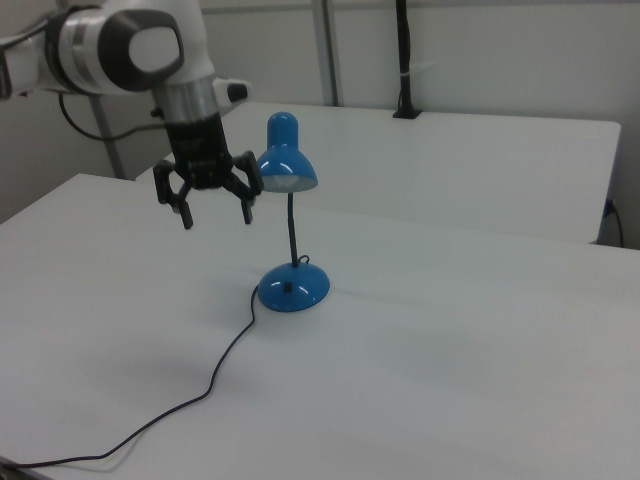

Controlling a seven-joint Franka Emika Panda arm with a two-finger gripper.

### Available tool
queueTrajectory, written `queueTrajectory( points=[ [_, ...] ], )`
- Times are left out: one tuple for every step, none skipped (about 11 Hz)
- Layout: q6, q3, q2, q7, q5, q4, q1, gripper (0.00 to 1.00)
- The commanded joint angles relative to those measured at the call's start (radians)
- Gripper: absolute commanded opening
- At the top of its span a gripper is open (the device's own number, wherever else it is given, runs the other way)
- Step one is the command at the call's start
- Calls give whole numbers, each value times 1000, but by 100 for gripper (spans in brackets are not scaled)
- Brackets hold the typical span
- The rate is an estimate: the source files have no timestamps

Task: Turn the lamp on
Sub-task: 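Move the gripper down toward the blue lamp's round base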

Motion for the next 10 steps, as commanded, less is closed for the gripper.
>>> queueTrajectory(
  points=[
    [143,-19,-15,-40,-6,-135,-36,80],
    [192,-34,-11,-40,8,-172,-36,64],
    [250,-41,-6,-40,40,-215,-37,49],
    [321,-50,-2,-31,63,-252,-37,25],
    [397,-57,1,-10,77,-288,-37,5],
    [483,-59,9,27,92,-322,-36,0],
    [569,-58,15,50,94,-359,-36,0],
    [702,-57,30,72,109,-411,-33,0],
    [802,-57,53,105,129,-439,-24,0],
    [880,-57,79,133,132,-448,-18,0]
  ],
)
